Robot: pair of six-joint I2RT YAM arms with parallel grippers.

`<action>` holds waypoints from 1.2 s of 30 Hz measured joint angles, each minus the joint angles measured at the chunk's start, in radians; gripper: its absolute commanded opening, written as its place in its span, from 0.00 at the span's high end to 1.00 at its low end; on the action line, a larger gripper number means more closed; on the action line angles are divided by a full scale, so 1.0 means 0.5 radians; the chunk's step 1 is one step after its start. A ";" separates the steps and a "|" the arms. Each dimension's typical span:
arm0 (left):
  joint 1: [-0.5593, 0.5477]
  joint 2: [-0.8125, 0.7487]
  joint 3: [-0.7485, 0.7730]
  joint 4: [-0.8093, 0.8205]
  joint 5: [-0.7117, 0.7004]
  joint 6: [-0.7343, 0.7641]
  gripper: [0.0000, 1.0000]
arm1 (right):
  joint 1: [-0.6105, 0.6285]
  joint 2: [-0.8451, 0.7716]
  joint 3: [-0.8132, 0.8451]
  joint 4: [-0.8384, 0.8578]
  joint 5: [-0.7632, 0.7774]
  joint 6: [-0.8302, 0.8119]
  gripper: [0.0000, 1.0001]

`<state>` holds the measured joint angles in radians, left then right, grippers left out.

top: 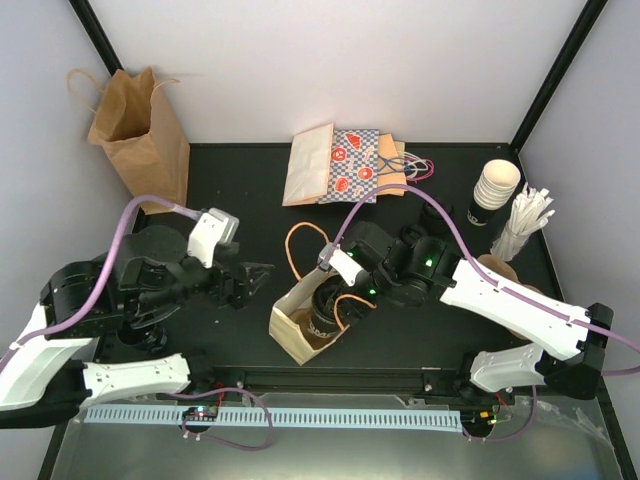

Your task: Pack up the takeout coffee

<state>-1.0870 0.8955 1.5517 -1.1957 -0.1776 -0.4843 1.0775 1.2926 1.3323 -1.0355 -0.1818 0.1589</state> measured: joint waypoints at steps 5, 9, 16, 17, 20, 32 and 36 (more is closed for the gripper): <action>0.030 -0.075 0.002 -0.175 -0.140 -0.079 0.01 | 0.000 0.000 0.000 0.000 0.001 0.000 0.55; 0.051 -0.104 -0.073 -0.203 -0.167 -0.105 0.01 | 0.001 0.000 0.000 0.000 0.001 -0.001 0.55; 0.163 -0.105 -0.195 -0.210 -0.137 -0.099 0.01 | 0.001 0.000 0.000 0.000 0.001 -0.001 0.55; 0.188 -0.105 -0.211 -0.209 -0.117 -0.092 0.01 | 0.001 0.000 0.000 0.000 0.001 -0.001 0.55; 0.303 -0.103 -0.269 -0.202 -0.034 -0.054 0.01 | 0.001 0.000 0.000 0.000 0.001 -0.001 0.55; 0.527 -0.092 -0.384 -0.068 0.357 0.079 0.03 | 0.001 0.000 0.000 0.000 0.002 -0.008 0.55; 0.536 -0.022 -0.410 -0.015 0.473 0.113 0.09 | 0.001 0.000 0.000 0.000 0.002 -0.008 0.55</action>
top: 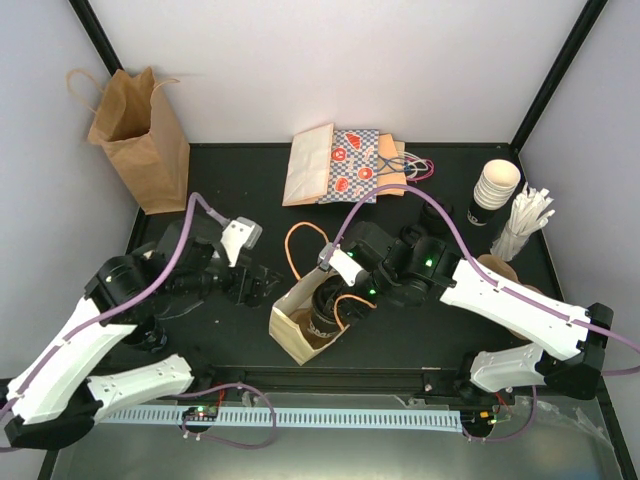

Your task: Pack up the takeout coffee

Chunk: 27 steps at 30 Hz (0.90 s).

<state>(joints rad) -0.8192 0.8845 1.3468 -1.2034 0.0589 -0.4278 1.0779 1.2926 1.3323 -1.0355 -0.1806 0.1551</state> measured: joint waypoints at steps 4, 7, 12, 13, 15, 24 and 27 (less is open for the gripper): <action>0.002 0.100 -0.001 0.046 0.102 0.055 0.15 | 0.000 0.000 0.000 0.000 0.004 -0.001 0.55; 0.002 0.165 -0.006 0.095 0.218 0.110 0.19 | 0.000 0.000 0.000 0.000 0.008 -0.001 0.55; 0.002 0.198 -0.023 0.185 0.459 0.186 0.31 | 0.000 0.000 0.001 0.000 0.015 -0.001 0.55; 0.002 0.200 -0.027 0.196 0.490 0.199 0.32 | 0.000 0.001 0.001 0.000 0.016 -0.001 0.55; 0.002 0.217 -0.031 0.205 0.537 0.222 0.34 | 0.000 0.000 0.001 0.001 0.019 -0.001 0.55; -0.079 0.341 -0.031 0.206 0.542 0.278 0.47 | 0.002 0.000 0.002 0.003 0.031 -0.002 0.55; -0.124 0.365 -0.028 0.201 0.497 0.285 0.52 | 0.002 0.000 0.002 0.004 0.031 -0.002 0.55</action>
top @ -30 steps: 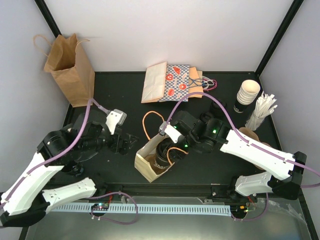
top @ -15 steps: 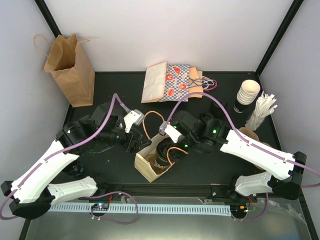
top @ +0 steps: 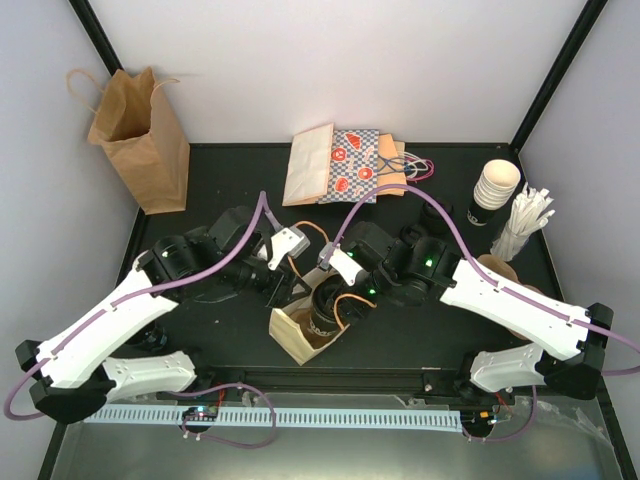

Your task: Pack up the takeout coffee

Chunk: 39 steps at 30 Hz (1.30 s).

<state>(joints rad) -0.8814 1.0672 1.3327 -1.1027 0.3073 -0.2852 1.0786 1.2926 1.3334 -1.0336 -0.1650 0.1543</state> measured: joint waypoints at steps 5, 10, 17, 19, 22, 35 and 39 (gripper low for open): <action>-0.047 0.043 0.008 -0.033 -0.093 0.023 0.83 | 0.000 0.000 0.002 0.004 0.006 0.000 0.55; -0.047 0.070 0.024 -0.067 -0.179 0.060 0.98 | 0.000 0.000 0.003 0.004 0.014 0.001 0.56; -0.047 0.063 0.045 -0.066 -0.318 0.111 0.98 | 0.018 -0.038 0.002 0.005 0.031 0.001 0.58; -0.047 0.063 0.045 -0.063 -0.379 0.144 0.99 | 0.027 -0.045 0.004 0.008 0.051 0.001 0.58; -0.047 0.063 0.053 -0.046 -0.475 0.227 0.99 | 0.031 -0.044 0.031 0.014 0.097 0.001 0.58; -0.047 0.043 -0.050 0.227 -0.622 0.634 0.98 | 0.285 -0.082 -0.140 0.266 0.525 0.050 0.58; -0.047 -0.043 -0.147 0.320 -0.567 0.673 0.99 | 0.468 -0.121 -0.292 0.376 0.721 0.083 0.58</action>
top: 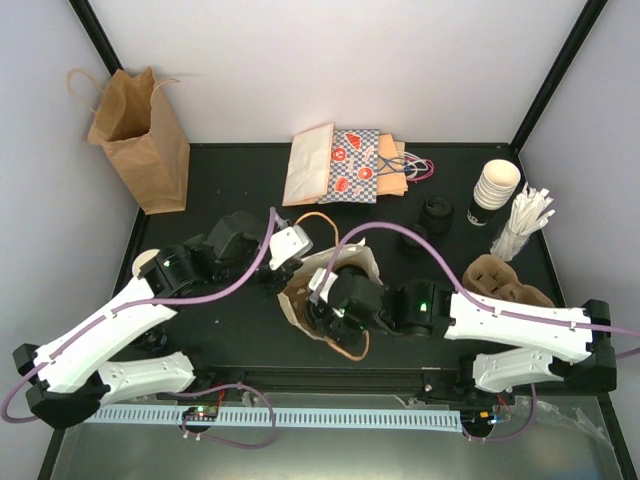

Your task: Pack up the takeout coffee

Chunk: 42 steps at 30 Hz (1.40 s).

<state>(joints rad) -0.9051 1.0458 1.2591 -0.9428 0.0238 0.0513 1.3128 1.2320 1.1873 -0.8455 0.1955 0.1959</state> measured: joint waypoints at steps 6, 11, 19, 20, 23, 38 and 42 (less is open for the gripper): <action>-0.022 -0.198 -0.171 0.100 0.151 0.004 0.99 | 0.336 -0.022 -0.154 0.139 0.349 0.041 0.58; -0.053 -0.284 -0.232 0.121 0.334 -0.003 0.99 | 0.495 -0.022 -0.258 0.201 0.528 0.079 0.58; -0.168 -0.195 -0.242 0.127 0.511 -0.059 0.98 | 0.634 -0.022 -0.346 0.243 0.711 0.112 0.59; -0.193 -0.171 -0.242 0.137 0.520 -0.069 0.98 | 0.649 -0.022 -0.354 0.256 0.742 0.108 0.59; -0.234 -0.130 -0.231 0.162 0.536 -0.099 0.98 | 0.706 -0.017 -0.384 0.311 0.838 0.083 0.62; -0.264 -0.086 -0.099 0.035 0.525 -0.132 0.98 | 0.800 0.128 -0.507 0.480 1.021 -0.149 0.63; -0.291 -0.092 -0.102 0.031 0.548 -0.134 0.99 | 0.800 0.130 -0.508 0.478 1.048 -0.208 0.63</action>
<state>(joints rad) -1.0508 1.0000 1.2079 -0.9272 0.2977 -0.0154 1.7126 1.2972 0.9333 -0.6067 0.7197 0.0921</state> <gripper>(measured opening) 0.016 0.739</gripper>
